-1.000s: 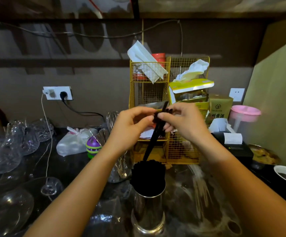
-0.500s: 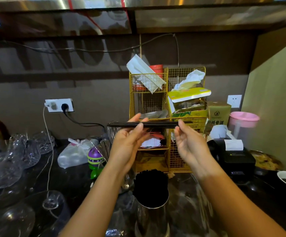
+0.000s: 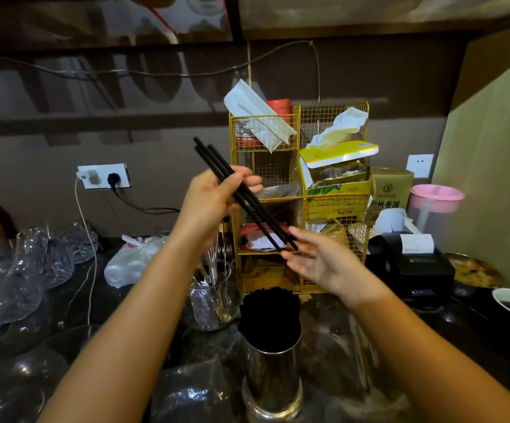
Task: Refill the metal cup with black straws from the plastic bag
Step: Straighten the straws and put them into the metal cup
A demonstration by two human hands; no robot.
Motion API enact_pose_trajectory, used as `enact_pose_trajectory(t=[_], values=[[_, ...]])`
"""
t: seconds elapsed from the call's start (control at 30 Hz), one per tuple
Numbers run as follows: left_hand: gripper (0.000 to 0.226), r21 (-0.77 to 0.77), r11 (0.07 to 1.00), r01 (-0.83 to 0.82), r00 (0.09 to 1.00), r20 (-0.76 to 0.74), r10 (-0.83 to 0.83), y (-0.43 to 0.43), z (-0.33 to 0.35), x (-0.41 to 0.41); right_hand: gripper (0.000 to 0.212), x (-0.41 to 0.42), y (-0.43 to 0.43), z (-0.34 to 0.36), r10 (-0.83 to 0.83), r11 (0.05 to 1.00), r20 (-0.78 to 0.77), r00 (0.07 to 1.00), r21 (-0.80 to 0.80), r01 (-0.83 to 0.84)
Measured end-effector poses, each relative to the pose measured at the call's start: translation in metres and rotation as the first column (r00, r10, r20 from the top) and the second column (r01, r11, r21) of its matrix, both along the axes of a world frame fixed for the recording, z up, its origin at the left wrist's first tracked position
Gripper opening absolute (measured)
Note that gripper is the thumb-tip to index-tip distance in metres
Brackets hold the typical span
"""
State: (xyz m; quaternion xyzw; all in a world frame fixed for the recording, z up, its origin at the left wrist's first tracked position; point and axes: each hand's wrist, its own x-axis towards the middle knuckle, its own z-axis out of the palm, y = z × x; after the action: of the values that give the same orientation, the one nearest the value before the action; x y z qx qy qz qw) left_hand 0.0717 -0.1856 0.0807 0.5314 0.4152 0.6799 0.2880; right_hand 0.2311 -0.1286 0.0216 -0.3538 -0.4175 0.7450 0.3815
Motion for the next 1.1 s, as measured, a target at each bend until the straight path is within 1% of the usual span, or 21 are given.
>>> enact_pose_trajectory(t=[0.03,0.07,0.1,0.13,0.17,0.2,0.27,0.33,0.4,0.5,0.57,0.63,0.73,0.8,0.87,0.93,1.0,1.03,1.1], values=[[0.018,-0.012,1.000,0.020,0.999,-0.049,-0.021,-0.002,0.003,-0.002,0.031,0.003,0.002,0.005,-0.057,0.990,0.125,0.991,0.139,0.039],[0.018,-0.027,0.998,0.048,0.993,-0.103,-0.051,-0.005,0.004,-0.003,0.037,0.005,0.003,0.012,-0.144,0.951,0.213,0.967,0.300,0.076],[0.018,-0.047,0.996,0.078,0.984,-0.155,-0.084,-0.007,0.003,-0.003,0.039,0.006,0.002,0.019,-0.231,0.883,0.242,0.942,0.458,0.099],[0.018,-0.076,0.991,0.106,0.973,-0.198,-0.119,-0.009,0.000,-0.001,0.044,0.006,-0.001,0.026,-0.293,0.793,0.226,0.929,0.601,0.103],[0.019,-0.109,0.986,0.125,0.961,-0.233,-0.147,-0.010,-0.006,0.002,0.049,0.006,-0.004,0.032,-0.310,0.703,0.196,0.930,0.706,0.085],[0.021,-0.142,0.980,0.136,0.950,-0.260,-0.170,-0.010,-0.014,0.005,0.052,0.004,-0.009,0.036,-0.294,0.626,0.167,0.941,0.778,0.058],[0.024,-0.186,0.971,0.149,0.934,-0.295,-0.200,-0.009,-0.031,0.013,0.056,0.000,-0.021,0.040,-0.241,0.515,0.139,0.961,0.857,0.005],[0.028,-0.216,0.964,0.154,0.931,-0.296,-0.215,-0.008,-0.048,0.018,0.058,-0.004,-0.032,0.039,-0.219,0.419,0.150,0.964,0.907,-0.046],[0.029,-0.260,0.953,0.156,0.926,-0.297,-0.232,-0.006,-0.063,0.020,0.057,-0.010,-0.037,0.033,-0.244,0.322,0.202,0.949,0.939,-0.117],[0.028,-0.297,0.949,0.108,0.904,-0.367,-0.218,-0.004,-0.080,0.020,0.053,-0.018,-0.034,0.016,-0.316,0.220,0.289,0.904,0.949,-0.226],[0.029,-0.305,0.950,0.070,0.896,-0.400,-0.195,-0.004,-0.090,0.021,0.048,-0.022,-0.030,0.002,-0.354,0.189,0.348,0.868,0.936,-0.298],[0.029,-0.312,0.950,0.022,0.879,-0.447,-0.166,-0.004,-0.098,0.023,0.044,-0.023,-0.027,-0.012,-0.366,0.193,0.397,0.842,0.917,-0.349],[0.030,-0.346,0.935,-0.076,0.809,-0.569,-0.145,-0.001,-0.111,0.025,0.040,-0.021,-0.025,-0.030,-0.396,0.189,0.417,0.818,0.909,-0.372],[0.029,-0.344,0.924,-0.164,0.762,-0.639,-0.102,0.001,-0.119,0.026,0.040,-0.020,-0.024,-0.041,-0.418,0.175,0.419,0.806,0.908,-0.381],[0.021,-0.300,0.926,-0.228,0.703,-0.709,-0.057,0.000,-0.125,0.029,0.041,-0.018,-0.022,-0.052,-0.432,0.192,0.450,0.782,0.892,-0.408],[0.009,-0.245,0.939,-0.242,0.635,-0.772,-0.038,-0.002,-0.133,0.029,0.041,-0.015,-0.021,-0.062,-0.431,0.232,0.461,0.776,0.888,-0.398],[0.014,-0.223,0.940,-0.259,0.571,-0.820,-0.037,-0.005,-0.141,0.027,0.039,-0.012,-0.020,-0.072,-0.414,0.258,0.475,0.777,0.880,-0.400],[0.016,-0.223,0.937,-0.271,0.561,-0.827,-0.035,-0.005,-0.144,0.024,0.038,-0.010,-0.020,-0.078,-0.420,0.261,0.493,0.762,0.870,-0.419],[0.021,-0.223,0.932,-0.286,0.569,-0.822,-0.023,-0.007,-0.149,0.020,0.035,-0.010,-0.022,-0.091,-0.430,0.270,0.522,0.737,0.853,-0.447]])
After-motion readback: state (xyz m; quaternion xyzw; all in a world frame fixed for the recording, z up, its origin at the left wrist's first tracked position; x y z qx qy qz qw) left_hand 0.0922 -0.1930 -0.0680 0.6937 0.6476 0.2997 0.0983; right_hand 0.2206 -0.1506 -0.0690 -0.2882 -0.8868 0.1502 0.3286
